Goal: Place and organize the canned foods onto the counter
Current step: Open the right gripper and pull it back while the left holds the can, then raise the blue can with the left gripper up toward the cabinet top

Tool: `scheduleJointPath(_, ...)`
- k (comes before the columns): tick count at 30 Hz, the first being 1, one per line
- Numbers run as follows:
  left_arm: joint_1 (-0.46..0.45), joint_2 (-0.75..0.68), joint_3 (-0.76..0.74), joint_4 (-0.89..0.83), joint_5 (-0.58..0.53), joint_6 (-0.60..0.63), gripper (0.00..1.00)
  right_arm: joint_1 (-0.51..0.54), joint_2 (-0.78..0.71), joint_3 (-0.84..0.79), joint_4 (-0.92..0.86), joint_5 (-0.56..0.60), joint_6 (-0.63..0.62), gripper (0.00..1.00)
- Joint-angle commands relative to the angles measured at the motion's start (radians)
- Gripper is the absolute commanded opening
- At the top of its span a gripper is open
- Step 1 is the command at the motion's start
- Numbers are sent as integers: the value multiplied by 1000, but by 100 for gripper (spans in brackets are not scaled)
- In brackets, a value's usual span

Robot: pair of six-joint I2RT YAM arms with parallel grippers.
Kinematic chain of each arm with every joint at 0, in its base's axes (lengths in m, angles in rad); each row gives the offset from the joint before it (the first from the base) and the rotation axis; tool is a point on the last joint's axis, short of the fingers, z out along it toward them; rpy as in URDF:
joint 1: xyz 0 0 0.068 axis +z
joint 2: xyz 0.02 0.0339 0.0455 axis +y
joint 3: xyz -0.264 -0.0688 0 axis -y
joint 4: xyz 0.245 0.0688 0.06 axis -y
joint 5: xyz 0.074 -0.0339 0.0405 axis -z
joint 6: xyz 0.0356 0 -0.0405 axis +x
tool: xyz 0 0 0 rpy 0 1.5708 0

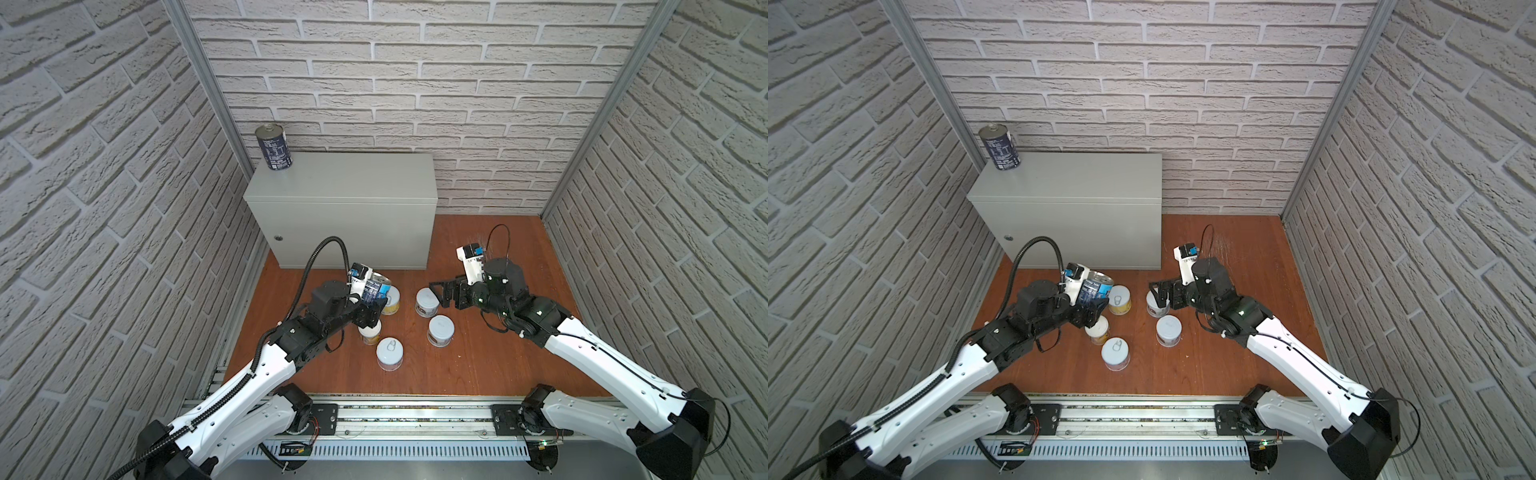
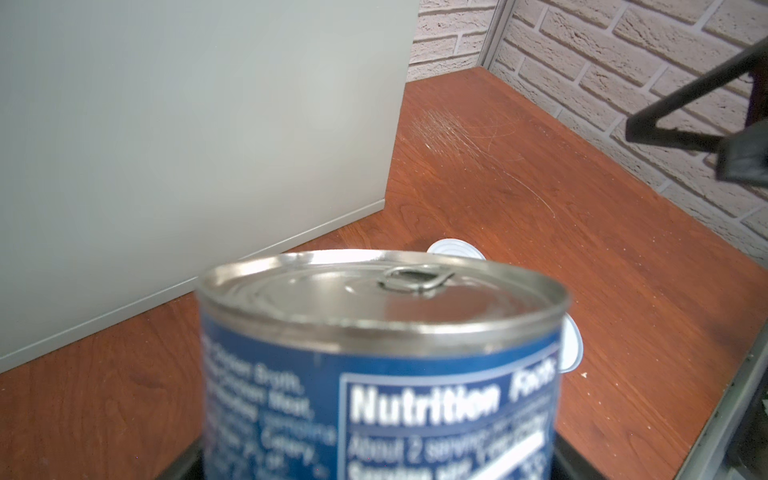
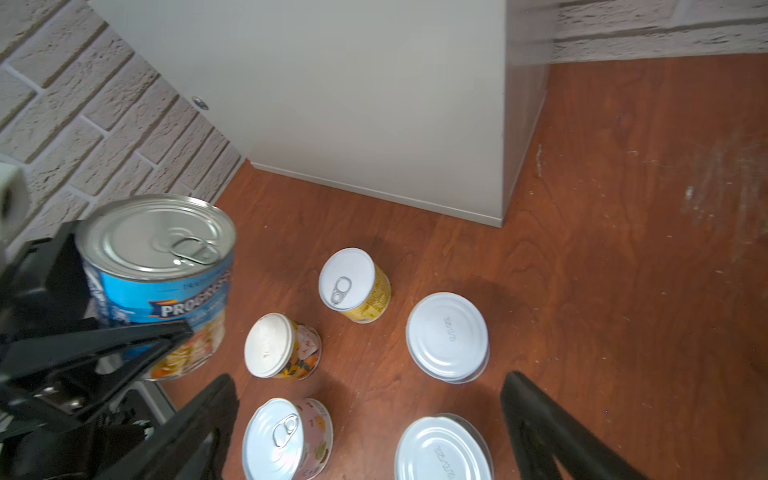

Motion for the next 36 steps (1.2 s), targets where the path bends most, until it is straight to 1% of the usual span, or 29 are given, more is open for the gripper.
scheduleJointPath(1, 11, -58, 79, 142, -57, -29, 62, 1, -74, -36, 70, 128, -40, 100)
scheduleJointPath(5, 21, -67, 87, 125, -99, -38, 61, -1, -135, -41, 22, 216, -106, 100)
scheduleJointPath(7, 29, -73, 100, 107, -103, -38, 61, -1, -149, -36, -1, 209, -136, 100)
scheduleJointPath(10, 42, -84, 131, 66, -113, -34, 62, -1, -149, -43, -7, 157, -155, 100)
scheduleJointPath(13, 62, -88, 184, 6, -116, -25, 62, -1, -133, -65, 22, 103, -178, 100)
scheduleJointPath(15, 77, -93, 217, -25, -118, -16, 62, -2, -111, -74, 50, 25, -225, 99)
scheduleJointPath(17, 97, -101, 251, -55, -118, -5, 62, 1, -74, -53, 54, -88, -279, 99)
scheduleJointPath(18, 107, -102, 264, -65, -120, -1, 62, 0, -56, -40, 51, -124, -284, 99)
scheduleJointPath(21, 145, -101, 307, -98, -130, 7, 62, 1, -15, -36, 100, -178, -289, 99)
scheduleJointPath(26, 206, -96, 368, -119, -126, 22, 62, 2, 2, -59, 143, -176, -292, 99)
scheduleJointPath(30, 264, -75, 430, -140, -135, 46, 62, 3, -32, -108, 169, -170, -288, 100)
scheduleJointPath(33, 311, -44, 477, -116, -113, 65, 62, 2, -69, -148, 182, -161, -285, 100)
scheduleJointPath(36, 354, 17, 570, -103, -103, 100, 62, 2, -99, -195, 213, -151, -282, 100)
